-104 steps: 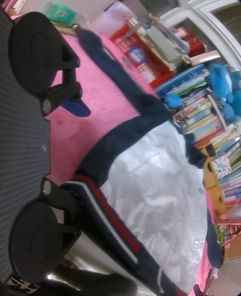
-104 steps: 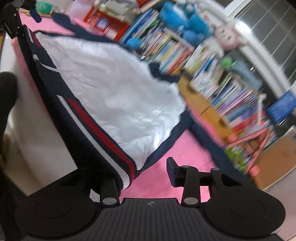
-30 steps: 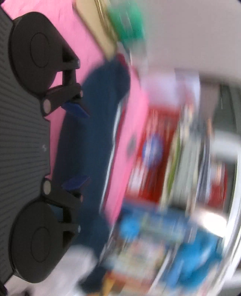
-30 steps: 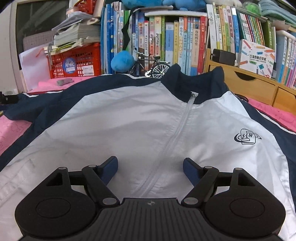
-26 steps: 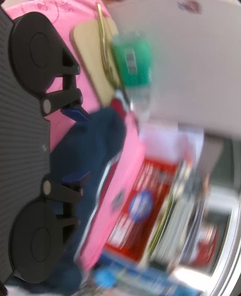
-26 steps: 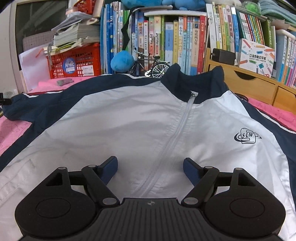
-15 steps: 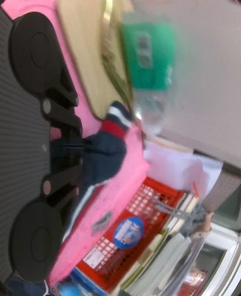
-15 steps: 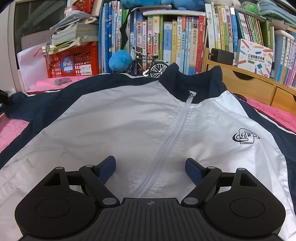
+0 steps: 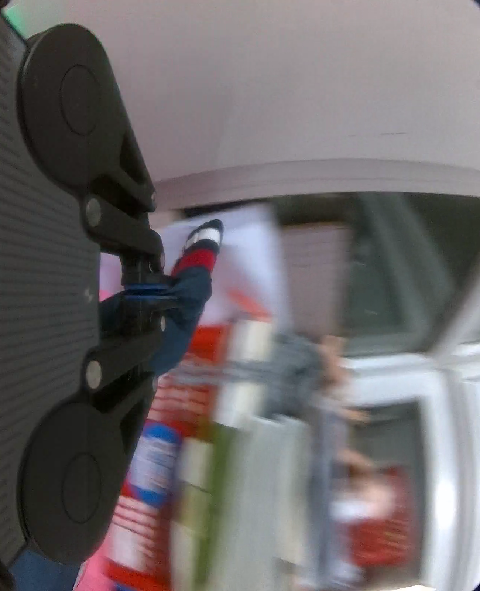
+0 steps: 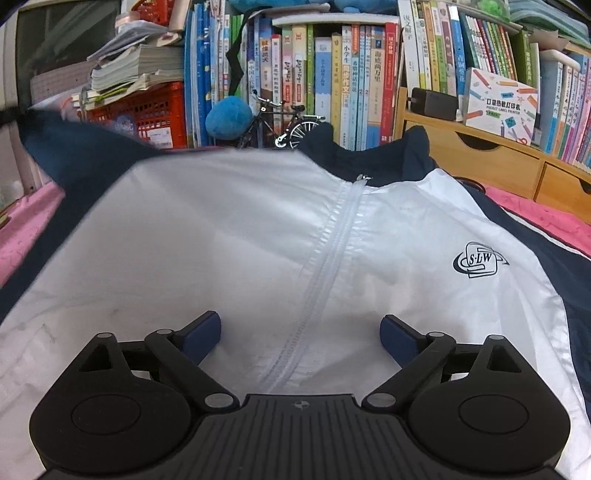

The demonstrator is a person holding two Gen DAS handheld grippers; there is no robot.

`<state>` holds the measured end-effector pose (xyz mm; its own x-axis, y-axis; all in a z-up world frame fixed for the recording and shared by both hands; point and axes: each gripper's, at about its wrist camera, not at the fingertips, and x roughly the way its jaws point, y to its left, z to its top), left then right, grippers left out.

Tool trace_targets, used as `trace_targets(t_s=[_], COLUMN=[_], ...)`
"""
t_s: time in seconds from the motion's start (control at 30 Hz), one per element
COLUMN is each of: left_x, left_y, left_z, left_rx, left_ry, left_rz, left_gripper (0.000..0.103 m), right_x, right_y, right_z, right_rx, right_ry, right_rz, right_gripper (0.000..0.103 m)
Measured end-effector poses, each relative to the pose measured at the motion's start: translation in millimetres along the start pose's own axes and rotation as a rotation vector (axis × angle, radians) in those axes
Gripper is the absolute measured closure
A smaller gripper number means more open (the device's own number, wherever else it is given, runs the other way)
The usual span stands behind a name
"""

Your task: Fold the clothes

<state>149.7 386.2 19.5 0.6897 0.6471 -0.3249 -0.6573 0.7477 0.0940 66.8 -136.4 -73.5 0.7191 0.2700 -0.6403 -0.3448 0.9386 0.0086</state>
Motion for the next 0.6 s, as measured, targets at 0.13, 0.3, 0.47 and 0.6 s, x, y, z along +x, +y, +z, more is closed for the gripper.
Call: trace_targets(t_s=[0.13, 0.3, 0.47, 0.6], left_x=[28, 0, -95, -177], left_y=[-6, 4, -34, -114], left_z=[-31, -35, -38, -57], left_rx=[0.059, -0.024, 0.059, 0.176], left_ry=[0.218, 0.199, 0.184, 0.197], left_rz=[0.028, -0.029, -0.416, -0.781], left_gripper=[0.08, 0.056, 0.061, 0.059], right_x=[0, 0, 1, 1], right_y=[0, -1, 0, 0], right_z=[1, 2, 2, 2], right_rx=[0.003, 0.005, 0.005, 0.005], right_ry=[0.005, 0.01, 0.011, 0.012], right_rz=[0.003, 0.008, 0.008, 0.008], right_gripper=[0.007, 0.005, 0.005, 0.005])
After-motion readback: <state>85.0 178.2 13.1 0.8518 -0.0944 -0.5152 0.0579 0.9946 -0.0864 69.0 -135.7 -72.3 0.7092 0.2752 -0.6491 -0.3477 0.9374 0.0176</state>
